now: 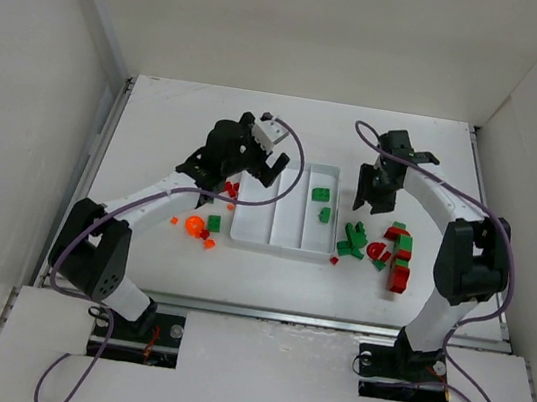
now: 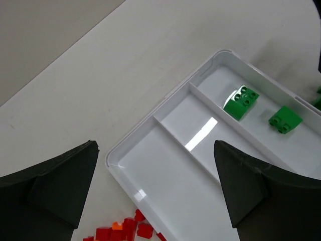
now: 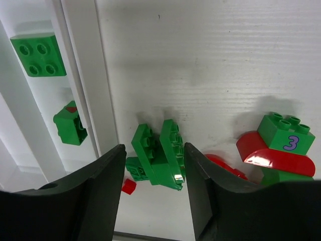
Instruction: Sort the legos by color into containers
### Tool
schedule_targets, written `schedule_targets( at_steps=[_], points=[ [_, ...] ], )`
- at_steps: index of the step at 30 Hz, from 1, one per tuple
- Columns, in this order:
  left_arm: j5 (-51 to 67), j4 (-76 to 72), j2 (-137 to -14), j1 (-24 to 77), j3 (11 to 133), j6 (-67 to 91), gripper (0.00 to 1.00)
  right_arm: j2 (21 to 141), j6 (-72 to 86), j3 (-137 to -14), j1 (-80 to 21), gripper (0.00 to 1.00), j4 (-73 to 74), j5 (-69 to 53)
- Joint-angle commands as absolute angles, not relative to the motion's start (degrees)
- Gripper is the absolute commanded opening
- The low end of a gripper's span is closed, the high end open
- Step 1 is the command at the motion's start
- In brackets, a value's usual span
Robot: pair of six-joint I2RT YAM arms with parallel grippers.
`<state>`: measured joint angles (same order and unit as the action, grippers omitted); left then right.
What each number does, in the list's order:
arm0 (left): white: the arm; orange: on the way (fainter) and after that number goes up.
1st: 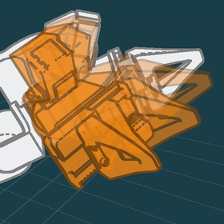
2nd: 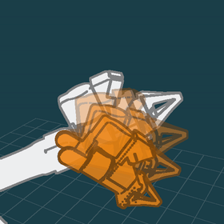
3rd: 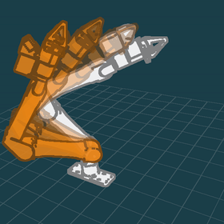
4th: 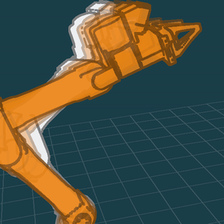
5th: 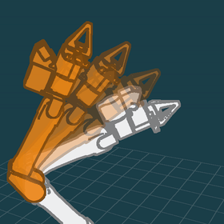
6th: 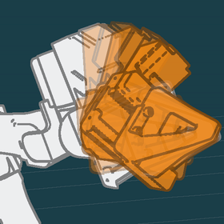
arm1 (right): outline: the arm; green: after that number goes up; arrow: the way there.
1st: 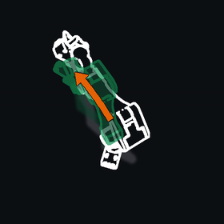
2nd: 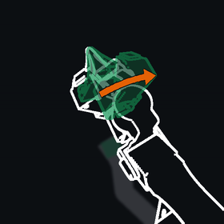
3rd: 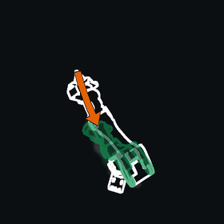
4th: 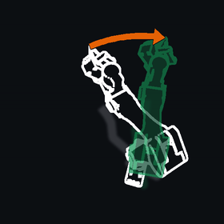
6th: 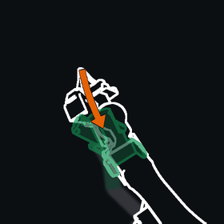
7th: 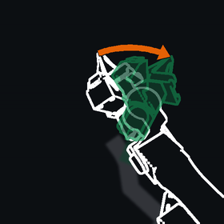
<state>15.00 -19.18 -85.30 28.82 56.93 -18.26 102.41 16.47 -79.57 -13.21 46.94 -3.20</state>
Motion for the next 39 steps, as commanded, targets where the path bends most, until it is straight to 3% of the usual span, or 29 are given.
schedule_targets(
  at_steps=[1,7,17,39],
  points=[
    [8.3,-15.6,-83.7,28.8,61.2,-13.8,0.99,102.4,13.7,-81.9,-13.7,0.56,46.1,-3.0],
    [3.2,-6.2,-86.0,28.8,70.0,-13.8,0.99,104.2,12.7,-80.0,-13.7,0.56,43.9,-2.2],
    [4.6,-16.2,-85.3,28.8,63.0,-15.0,0.99,103.2,14.7,-75.6,-14.2,0.48,41.7,0.6],
    [7.4,-23.5,-79.9,28.8,54.0,-14.9,0.99,102.7,14.3,-71.8,-17.4,0.43,42.2,6.1]
  ],
)
